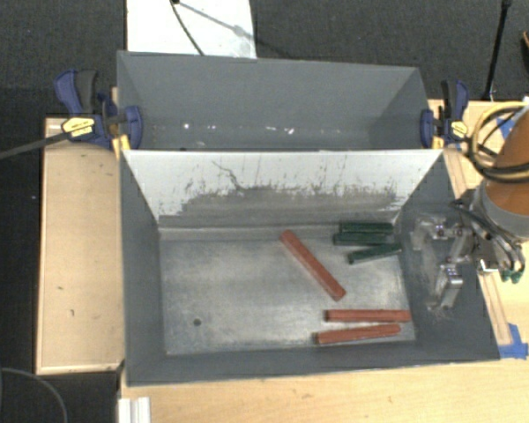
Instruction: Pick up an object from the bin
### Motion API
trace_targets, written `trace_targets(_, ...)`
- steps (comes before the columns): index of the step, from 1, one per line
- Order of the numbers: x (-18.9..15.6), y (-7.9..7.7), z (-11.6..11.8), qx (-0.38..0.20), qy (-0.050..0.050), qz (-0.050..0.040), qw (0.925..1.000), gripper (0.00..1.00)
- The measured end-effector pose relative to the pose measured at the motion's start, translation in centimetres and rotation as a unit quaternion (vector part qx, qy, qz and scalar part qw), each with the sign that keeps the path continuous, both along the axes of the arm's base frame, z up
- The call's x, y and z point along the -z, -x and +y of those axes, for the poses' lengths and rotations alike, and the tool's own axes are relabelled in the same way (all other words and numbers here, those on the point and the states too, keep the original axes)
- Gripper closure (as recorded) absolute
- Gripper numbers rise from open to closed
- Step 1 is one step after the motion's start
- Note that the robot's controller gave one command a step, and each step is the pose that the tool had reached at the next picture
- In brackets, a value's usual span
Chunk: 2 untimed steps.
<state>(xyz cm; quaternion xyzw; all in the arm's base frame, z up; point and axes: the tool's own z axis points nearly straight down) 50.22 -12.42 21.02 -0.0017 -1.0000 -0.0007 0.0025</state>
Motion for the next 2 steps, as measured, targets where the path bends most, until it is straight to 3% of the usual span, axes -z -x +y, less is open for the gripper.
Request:
trace_targets(1, 10.1, 2.7, 0.8, -0.088, -0.001, 0.0003, 0.9962, 0.0)
trace_targets(2, 13.9, 2.3, 2.9, -0.017, 0.001, -0.0075, 0.9998, 0.0)
